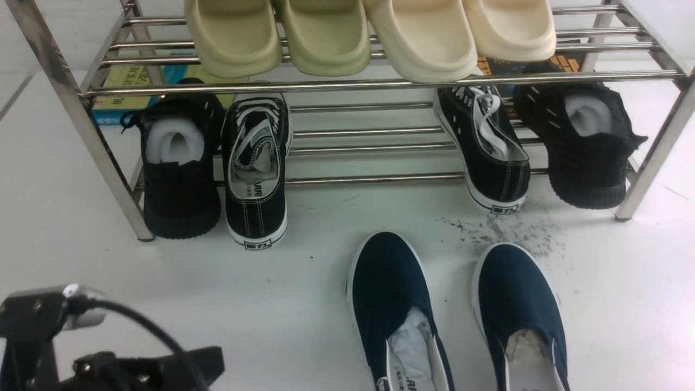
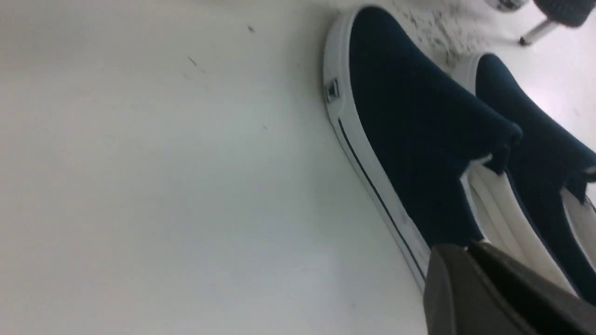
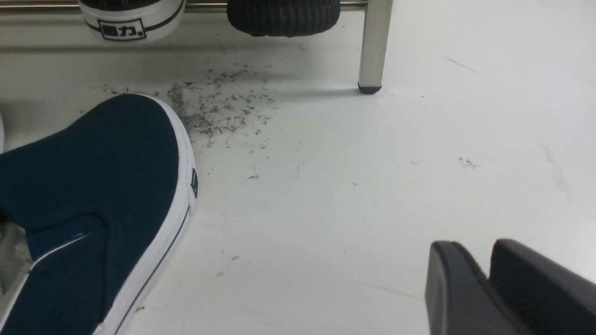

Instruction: Take the shoes off the shelf with your hand on the white table.

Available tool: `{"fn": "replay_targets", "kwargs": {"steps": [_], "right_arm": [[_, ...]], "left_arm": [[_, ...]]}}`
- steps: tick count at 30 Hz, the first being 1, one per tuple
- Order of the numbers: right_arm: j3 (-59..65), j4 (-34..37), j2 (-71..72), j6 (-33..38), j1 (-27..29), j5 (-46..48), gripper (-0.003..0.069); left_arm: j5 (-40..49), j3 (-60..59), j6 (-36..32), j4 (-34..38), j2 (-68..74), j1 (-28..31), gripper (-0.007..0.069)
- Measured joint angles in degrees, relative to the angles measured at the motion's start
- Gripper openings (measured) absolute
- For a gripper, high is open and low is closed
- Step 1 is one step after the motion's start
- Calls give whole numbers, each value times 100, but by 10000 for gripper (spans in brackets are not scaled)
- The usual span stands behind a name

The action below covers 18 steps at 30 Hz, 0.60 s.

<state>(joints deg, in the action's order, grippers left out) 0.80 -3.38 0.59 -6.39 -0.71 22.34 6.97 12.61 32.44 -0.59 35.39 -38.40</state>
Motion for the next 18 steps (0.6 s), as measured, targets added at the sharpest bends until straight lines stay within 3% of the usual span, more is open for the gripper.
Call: {"fn": "replay_targets", "kwargs": {"steps": [2,6,12,18], "right_arm": [[0,0,0,0,0,0,145],[0,0,0,0,0,0,153],[0,0,0,-1,0,0,158],[0,0,0,-6,0,0,165]], "left_arm": [[-245,-547,-679,13,-530,490,54],[66,-1064,-1053,-5,-1398,1288,55],[1257,-1160,-1110,-207,-2570,2697,64],[1913,-1171,-1097,-522,-3318,3510,69]]}}
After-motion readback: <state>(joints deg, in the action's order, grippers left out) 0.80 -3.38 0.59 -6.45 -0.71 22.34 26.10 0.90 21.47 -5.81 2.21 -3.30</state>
